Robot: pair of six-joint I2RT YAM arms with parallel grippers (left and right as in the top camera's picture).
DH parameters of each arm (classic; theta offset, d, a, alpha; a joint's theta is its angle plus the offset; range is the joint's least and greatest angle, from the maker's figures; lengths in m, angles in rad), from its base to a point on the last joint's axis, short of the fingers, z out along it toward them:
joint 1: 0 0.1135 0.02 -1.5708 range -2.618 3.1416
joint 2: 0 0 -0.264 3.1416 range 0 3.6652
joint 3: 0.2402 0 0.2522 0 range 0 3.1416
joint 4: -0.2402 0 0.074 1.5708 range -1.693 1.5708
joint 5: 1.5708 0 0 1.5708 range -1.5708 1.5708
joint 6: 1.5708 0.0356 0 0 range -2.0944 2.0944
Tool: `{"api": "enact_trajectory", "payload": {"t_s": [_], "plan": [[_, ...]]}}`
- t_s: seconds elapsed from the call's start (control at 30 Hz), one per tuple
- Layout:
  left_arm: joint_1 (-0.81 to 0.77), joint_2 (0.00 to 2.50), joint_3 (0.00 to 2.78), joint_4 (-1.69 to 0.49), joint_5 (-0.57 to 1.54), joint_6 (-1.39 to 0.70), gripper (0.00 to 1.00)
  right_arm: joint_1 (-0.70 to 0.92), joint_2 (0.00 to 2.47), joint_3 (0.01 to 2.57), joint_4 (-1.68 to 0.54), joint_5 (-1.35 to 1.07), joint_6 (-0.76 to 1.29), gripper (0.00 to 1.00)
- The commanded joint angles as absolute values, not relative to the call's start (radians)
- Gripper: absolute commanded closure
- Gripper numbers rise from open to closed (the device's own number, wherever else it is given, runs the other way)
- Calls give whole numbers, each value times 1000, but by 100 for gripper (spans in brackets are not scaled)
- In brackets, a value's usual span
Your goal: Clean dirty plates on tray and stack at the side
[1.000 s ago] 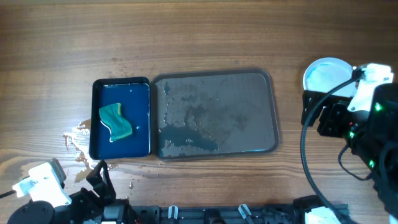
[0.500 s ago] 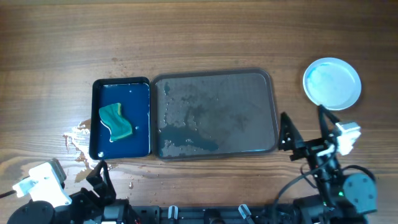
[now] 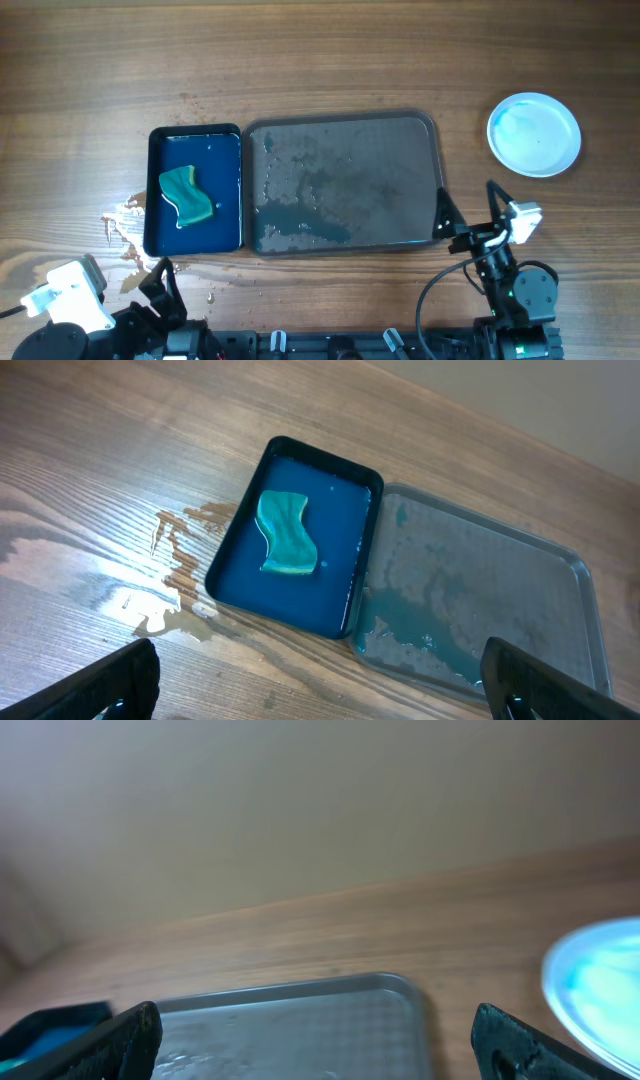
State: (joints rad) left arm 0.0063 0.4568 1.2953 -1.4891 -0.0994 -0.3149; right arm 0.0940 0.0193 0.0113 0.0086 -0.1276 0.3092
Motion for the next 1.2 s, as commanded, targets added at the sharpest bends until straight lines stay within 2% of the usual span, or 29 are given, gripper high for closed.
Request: {"api": "enact_trajectory", "payload": {"t_s": [0.0,0.1,1.17], "plan": [[2,453,1294,-1487,-87,-299,0,33,3,4,12,-157,249,0],[2,453,1294,-1487,-87,-299,0,31,4,4,10,-154,106,0],[2,453,1294,-1487,-87,-299,0,31,4,5,10,-139,105,0]]}}
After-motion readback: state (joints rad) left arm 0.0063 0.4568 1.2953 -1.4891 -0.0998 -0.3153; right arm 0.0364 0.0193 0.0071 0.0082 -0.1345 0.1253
